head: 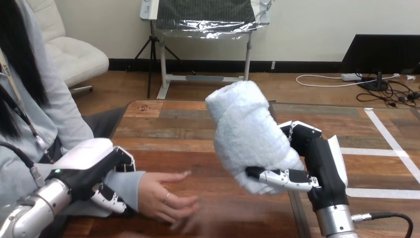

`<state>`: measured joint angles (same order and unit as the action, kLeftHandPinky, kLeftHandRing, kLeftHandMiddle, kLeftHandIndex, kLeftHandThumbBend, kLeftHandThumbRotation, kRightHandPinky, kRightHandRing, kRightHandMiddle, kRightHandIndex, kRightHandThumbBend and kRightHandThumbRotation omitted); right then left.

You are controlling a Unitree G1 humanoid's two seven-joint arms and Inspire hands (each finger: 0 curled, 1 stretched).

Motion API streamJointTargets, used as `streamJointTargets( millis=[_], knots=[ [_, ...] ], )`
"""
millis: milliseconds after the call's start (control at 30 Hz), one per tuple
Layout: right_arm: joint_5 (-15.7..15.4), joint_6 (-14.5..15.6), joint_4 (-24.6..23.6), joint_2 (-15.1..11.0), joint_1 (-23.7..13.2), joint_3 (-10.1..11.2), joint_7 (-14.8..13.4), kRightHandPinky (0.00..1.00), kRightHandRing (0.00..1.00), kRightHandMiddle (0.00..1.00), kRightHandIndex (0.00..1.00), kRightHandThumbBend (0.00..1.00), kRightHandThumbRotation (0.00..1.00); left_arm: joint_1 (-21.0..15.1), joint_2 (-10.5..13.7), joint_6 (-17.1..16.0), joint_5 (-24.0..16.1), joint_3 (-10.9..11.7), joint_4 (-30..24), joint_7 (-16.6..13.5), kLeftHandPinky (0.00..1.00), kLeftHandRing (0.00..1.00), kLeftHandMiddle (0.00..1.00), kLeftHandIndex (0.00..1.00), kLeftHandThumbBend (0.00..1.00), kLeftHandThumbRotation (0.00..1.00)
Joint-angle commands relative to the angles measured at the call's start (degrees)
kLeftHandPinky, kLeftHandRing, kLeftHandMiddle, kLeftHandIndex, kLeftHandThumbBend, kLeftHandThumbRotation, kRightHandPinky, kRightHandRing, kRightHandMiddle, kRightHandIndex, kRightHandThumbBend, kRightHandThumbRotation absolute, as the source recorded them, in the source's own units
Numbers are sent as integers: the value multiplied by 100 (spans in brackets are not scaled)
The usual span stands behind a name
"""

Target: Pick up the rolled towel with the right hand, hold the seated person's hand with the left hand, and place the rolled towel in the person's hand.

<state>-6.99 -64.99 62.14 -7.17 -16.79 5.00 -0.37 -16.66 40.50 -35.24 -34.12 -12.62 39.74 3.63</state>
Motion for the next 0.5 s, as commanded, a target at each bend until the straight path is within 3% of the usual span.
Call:
streamJointTargets(
  millis=[0, 467],
  knots=[
    [-3, -126, -18, -8, -428, 4, -120, 25, 30, 40, 45, 77, 0, -350, 65, -45, 244, 216, -573, -34, 23, 29, 36, 36, 80, 0],
    [-459, -29, 134, -8, -501, -125, -617, 26, 31, 41, 45, 78, 0, -404, 139, 1, 419, 316, -927, 92, 23, 28, 35, 35, 82, 0]
  ],
)
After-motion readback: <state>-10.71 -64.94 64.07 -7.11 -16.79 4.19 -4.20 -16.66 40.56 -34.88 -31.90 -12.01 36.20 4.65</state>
